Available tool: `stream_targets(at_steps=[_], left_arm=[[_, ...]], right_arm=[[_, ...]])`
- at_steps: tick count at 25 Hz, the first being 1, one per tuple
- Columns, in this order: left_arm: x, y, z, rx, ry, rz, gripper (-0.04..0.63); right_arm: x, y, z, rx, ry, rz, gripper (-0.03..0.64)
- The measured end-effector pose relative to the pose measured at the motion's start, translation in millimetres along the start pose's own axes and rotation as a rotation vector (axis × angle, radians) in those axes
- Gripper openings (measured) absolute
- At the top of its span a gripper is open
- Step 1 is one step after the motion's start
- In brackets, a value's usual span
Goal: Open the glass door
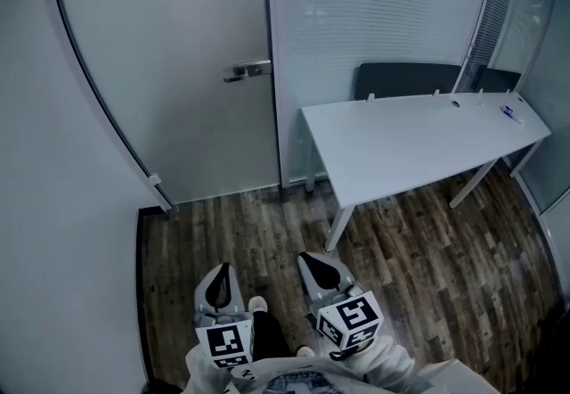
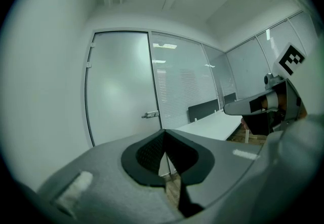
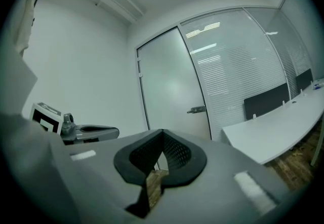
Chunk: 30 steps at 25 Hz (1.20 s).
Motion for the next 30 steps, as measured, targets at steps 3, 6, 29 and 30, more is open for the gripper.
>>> stream_targets(at_steps=[3,6,29,30], left_arm=[[4.8,-25.7,11.0,0.010,0.010,0.005,0.005],[9.6,-57.6,28.4,0.026,0.018,0.011,0.005],[7.3,-255.8,217.7,0.071,0.048,-0.009,0.005],[5.8,-261.8,222.9,0.076,0.044,-0.013,0.005]], right_arm=[[2.5,-25.4,-6.0,0.000,0.002,0.018,0.005],[1.6,-58.8,-13.4,0.014,0.004,0.026,0.005],[-31.5,-337.3,-11.3,0.028,0.011,0.069,0.005],[-33.4,-342.9,-12.3,0.038,0.012,0.066,0.005]])
Point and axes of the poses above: the fingertips, and each gripper's own axes: y backward along the fingers, z to its left, x out of its underside, the point moved 6 cm from there along y, backward along the fingers, and after that the axes turned 2 degrees about y, right-handed, at the moved point
